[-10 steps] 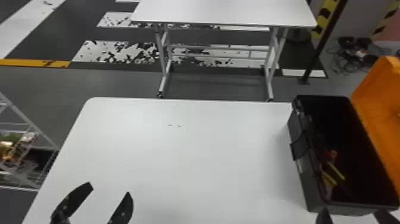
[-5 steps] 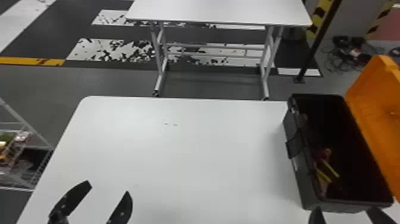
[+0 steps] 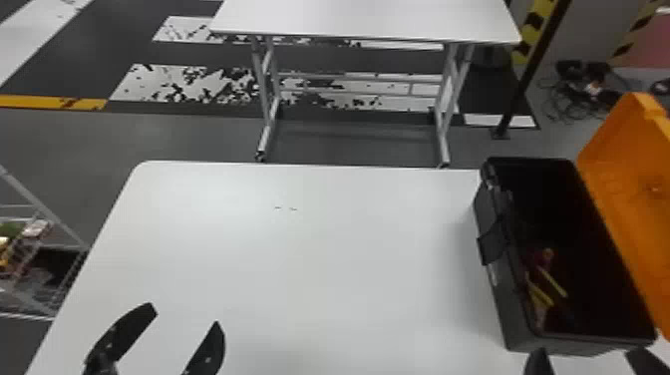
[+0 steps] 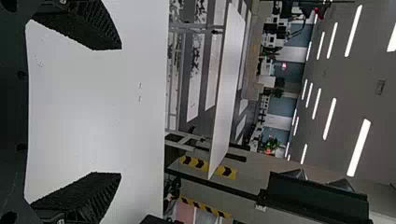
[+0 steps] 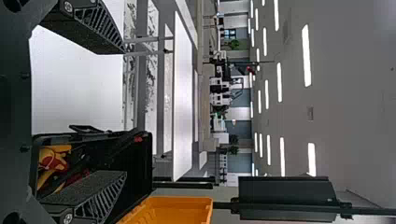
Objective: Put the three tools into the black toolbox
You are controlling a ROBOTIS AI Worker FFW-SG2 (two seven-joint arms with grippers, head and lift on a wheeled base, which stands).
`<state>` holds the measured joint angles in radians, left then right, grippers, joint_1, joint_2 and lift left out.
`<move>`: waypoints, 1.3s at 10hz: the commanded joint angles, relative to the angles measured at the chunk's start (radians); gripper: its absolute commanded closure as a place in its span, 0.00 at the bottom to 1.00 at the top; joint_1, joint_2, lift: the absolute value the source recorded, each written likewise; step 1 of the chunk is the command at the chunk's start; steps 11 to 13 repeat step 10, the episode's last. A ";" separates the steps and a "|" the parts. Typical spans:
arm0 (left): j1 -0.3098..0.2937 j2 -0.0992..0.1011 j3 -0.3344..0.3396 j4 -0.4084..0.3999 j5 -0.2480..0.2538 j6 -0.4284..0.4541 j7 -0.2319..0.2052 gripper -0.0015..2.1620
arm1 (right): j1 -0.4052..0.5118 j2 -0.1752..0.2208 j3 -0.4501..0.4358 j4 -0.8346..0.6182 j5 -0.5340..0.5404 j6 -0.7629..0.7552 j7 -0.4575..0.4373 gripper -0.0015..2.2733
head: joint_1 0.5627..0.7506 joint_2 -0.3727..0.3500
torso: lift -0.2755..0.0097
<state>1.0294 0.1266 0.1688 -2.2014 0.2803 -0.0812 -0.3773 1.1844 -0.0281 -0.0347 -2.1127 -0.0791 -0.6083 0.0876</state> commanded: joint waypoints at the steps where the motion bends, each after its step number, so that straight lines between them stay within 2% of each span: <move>1: 0.001 0.001 -0.002 0.002 -0.001 -0.002 0.000 0.01 | 0.004 -0.001 0.006 0.017 -0.002 -0.070 0.000 0.04 | 0.70 0.52 | 0.79; 13: 0.000 0.002 -0.031 -0.005 -0.036 -0.005 0.003 0.01 | 0.004 -0.001 0.016 0.013 0.002 -0.003 -0.011 0.05 | 0.70 0.48 | 0.79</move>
